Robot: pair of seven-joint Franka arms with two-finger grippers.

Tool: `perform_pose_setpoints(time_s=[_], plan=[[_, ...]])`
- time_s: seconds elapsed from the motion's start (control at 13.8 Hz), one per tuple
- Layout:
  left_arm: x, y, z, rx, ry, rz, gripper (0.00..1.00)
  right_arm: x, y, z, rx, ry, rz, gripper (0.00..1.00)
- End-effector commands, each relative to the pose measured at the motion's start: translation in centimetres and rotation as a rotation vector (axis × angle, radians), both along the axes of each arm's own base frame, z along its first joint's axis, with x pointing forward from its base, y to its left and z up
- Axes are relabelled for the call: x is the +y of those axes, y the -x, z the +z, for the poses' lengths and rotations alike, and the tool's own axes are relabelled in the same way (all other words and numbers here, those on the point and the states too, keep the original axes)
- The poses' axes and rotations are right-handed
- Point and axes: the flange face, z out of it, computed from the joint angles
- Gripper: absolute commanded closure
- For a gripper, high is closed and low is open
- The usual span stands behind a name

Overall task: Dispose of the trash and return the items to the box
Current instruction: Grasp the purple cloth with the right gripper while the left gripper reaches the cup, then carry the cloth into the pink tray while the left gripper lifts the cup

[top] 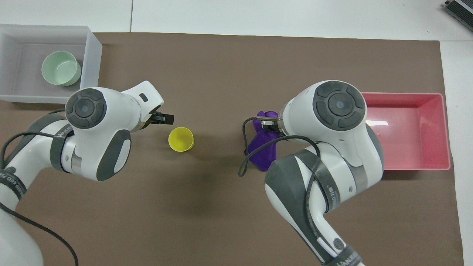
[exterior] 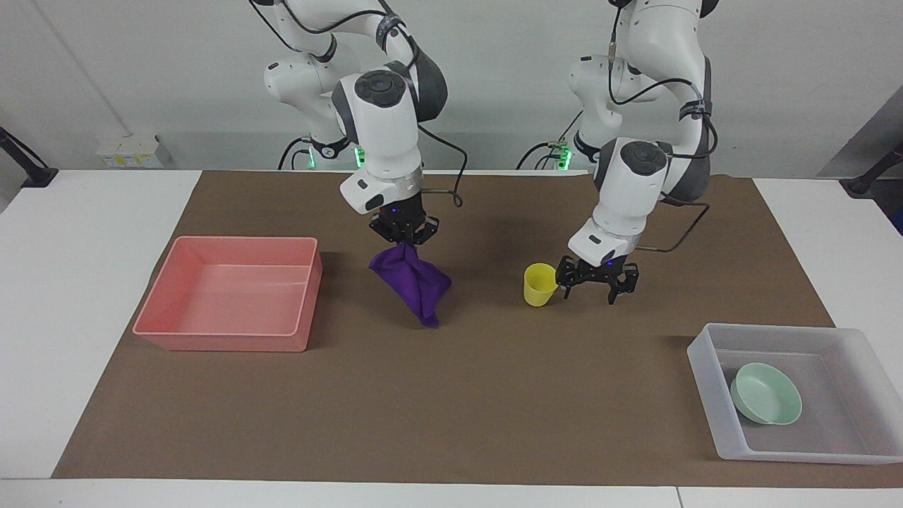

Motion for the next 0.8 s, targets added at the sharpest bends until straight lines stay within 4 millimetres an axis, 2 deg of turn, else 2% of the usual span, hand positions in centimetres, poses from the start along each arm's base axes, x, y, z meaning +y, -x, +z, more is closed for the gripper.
perform_pose_setpoints(time_s=[0.0,0.22,0.29,0.36,0.43,0.72], plan=[[-1.5,3.3,-0.9,-0.013,-0.007,-0.012,0.00,-0.4,-0.3,3.2,0.002,0.005,-0.041,1.00],[-2.8,4.7,-2.1,-0.003,-0.007,-0.031,0.00,-2.7,0.1,7.2,-0.002,0.005,-0.068,1.00],[-2.8,4.6,-2.3,-0.010,0.008,0.022,0.56,-3.7,0.2,8.2,-0.004,0.007,-0.074,1.00],[-2.9,4.6,-2.3,-0.011,0.026,0.095,0.91,-4.4,0.5,9.3,-0.014,0.010,-0.078,1.00],[-2.9,4.6,-2.3,-0.011,0.030,0.114,1.00,-5.0,0.9,10.3,-0.017,0.010,-0.081,1.00],[-3.0,4.3,-2.0,-0.014,0.031,0.109,1.00,-9.1,2.5,14.6,-0.027,0.009,-0.043,1.00]])
